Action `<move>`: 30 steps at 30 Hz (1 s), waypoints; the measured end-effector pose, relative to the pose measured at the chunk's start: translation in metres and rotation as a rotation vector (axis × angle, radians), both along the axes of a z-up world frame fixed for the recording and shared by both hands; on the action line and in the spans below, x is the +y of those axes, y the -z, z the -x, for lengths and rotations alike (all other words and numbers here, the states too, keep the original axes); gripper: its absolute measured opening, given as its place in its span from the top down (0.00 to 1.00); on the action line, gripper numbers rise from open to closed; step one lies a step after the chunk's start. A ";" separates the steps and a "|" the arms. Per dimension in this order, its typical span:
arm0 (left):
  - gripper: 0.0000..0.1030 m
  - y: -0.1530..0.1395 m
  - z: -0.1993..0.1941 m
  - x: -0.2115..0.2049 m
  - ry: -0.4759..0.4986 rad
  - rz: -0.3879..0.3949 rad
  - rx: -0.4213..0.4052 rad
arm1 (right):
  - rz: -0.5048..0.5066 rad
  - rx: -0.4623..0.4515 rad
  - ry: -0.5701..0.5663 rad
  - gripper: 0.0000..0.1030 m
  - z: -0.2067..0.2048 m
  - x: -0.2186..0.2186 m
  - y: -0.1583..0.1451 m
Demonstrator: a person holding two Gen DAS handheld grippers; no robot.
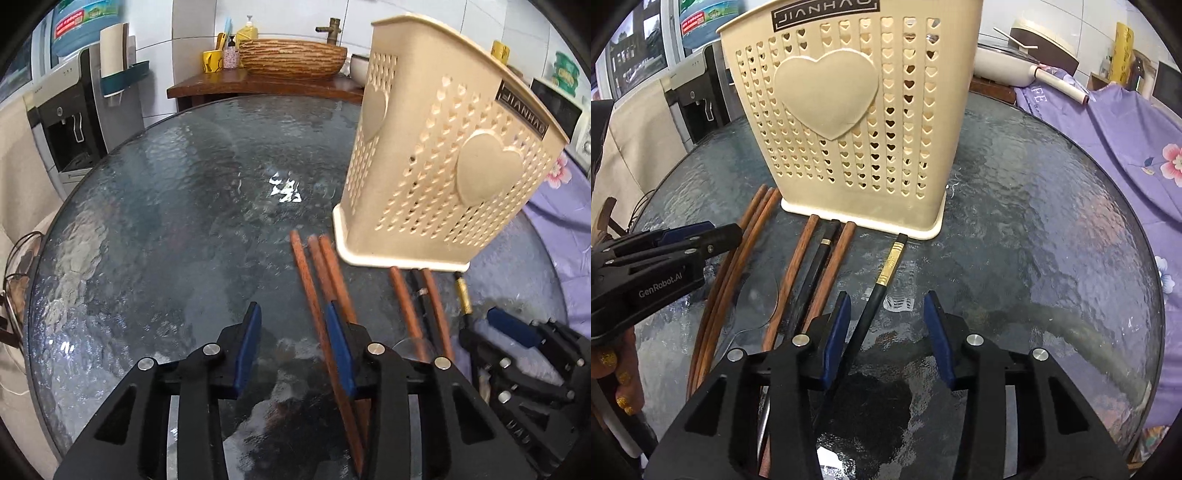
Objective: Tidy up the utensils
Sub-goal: 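Grasp a wooden chopstick with the left tool while the right tool grasps a gold-tipped black chopstick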
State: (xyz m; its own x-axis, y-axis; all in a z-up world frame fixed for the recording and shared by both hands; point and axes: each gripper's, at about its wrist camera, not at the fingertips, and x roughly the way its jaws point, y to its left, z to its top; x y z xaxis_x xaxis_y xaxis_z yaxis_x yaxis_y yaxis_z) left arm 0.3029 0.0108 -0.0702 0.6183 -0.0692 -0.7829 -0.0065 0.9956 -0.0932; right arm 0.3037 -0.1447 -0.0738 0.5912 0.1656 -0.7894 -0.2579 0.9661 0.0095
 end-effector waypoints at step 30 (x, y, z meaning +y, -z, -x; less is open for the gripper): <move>0.91 0.001 -0.008 0.002 0.033 -0.065 0.036 | -0.013 0.028 0.010 0.93 -0.009 -0.019 -0.003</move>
